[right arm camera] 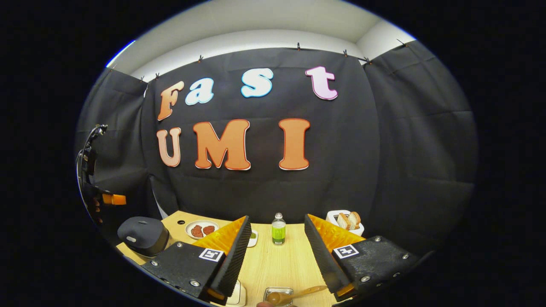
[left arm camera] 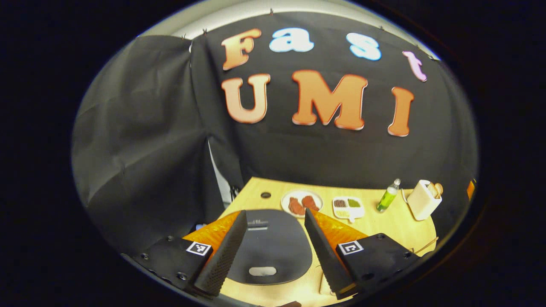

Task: Close the left gripper, press the button to open the rice cooker; take a wooden spoon from the chopstick holder with the right hand, scoop a spoonful of rice and pour it into the rice cooker, then put the wooden spoon back into the chopstick holder.

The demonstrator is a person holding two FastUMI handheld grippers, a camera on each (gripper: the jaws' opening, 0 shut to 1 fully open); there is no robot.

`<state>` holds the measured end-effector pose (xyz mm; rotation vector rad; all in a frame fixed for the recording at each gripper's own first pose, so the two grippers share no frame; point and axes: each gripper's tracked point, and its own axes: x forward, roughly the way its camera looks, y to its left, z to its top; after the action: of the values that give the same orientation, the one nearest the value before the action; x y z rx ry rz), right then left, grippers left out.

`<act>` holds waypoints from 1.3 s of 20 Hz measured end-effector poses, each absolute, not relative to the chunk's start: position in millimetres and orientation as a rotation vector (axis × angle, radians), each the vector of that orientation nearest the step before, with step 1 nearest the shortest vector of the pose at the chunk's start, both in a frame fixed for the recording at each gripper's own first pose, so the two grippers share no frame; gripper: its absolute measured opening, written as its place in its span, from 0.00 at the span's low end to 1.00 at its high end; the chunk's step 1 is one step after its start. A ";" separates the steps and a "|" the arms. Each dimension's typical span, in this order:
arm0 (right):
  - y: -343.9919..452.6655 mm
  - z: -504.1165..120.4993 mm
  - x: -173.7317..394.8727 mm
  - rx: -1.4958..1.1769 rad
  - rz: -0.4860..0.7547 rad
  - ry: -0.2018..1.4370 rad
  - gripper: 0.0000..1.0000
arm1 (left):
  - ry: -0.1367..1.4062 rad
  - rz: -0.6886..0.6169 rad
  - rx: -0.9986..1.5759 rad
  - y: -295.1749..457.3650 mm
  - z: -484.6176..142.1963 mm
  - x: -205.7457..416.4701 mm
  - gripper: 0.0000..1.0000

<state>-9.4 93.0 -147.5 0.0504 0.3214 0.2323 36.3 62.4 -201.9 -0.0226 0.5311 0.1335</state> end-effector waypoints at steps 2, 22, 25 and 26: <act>97.1 -143.6 -10.0 0.041 0.236 0.304 0.79 | 0.423 0.125 0.003 53.0 -174.2 29.0 0.90; 135.7 -119.5 -22.8 0.076 0.302 0.188 0.79 | 0.091 -0.039 0.057 -32.1 -120.3 -2.2 0.94; 141.3 -118.7 -23.7 0.088 0.310 0.187 0.79 | 0.076 -0.046 0.052 -33.7 -115.8 -2.8 0.90; 142.6 -117.9 -22.8 0.085 0.313 0.187 0.78 | 0.076 -0.049 0.051 -33.5 -114.4 -3.2 0.90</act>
<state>-22.8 142.6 -117.9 0.0851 0.1872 0.3133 -3.2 -33.5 -114.4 0.0506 0.0759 -0.0485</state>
